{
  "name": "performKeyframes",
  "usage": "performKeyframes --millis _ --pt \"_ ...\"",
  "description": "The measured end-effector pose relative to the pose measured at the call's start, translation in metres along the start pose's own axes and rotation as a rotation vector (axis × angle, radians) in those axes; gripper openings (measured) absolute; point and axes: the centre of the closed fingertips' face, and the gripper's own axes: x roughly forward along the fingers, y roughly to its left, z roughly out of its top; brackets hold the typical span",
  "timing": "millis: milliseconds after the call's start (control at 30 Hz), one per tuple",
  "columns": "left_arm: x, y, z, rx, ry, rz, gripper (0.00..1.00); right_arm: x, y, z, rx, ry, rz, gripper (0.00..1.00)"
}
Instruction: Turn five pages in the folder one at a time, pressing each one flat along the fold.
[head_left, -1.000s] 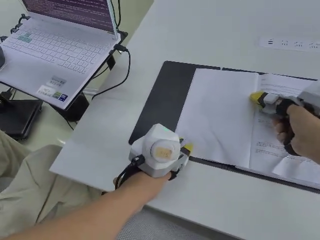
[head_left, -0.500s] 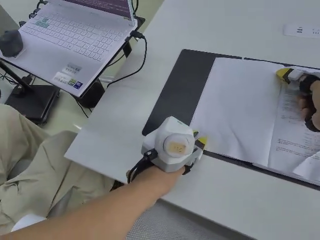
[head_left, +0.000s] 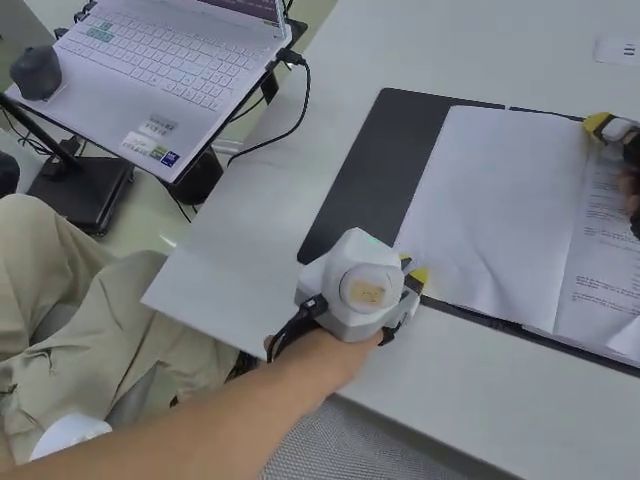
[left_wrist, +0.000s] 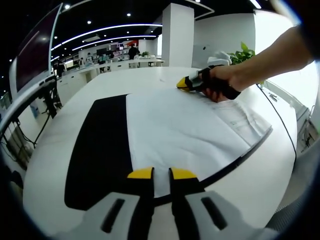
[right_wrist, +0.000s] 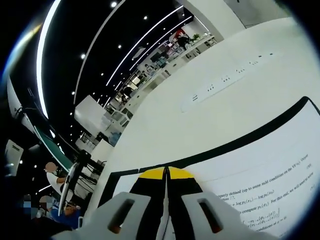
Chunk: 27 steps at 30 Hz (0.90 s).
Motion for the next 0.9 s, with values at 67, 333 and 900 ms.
performKeyframes --millis 67,333,900 --pt "0.0 0.0 0.0 -0.001 -0.001 0.001 0.1 -0.004 0.001 -0.003 -0.006 0.013 0.0 0.0" --pt "0.001 0.0 -0.001 0.003 -0.003 0.001 0.1 -0.025 0.009 -0.023 -0.009 0.061 0.03 0.0" --pt "0.001 0.0 -0.001 0.014 0.005 -0.004 0.1 -0.07 0.025 -0.064 0.002 0.119 0.1 0.0"
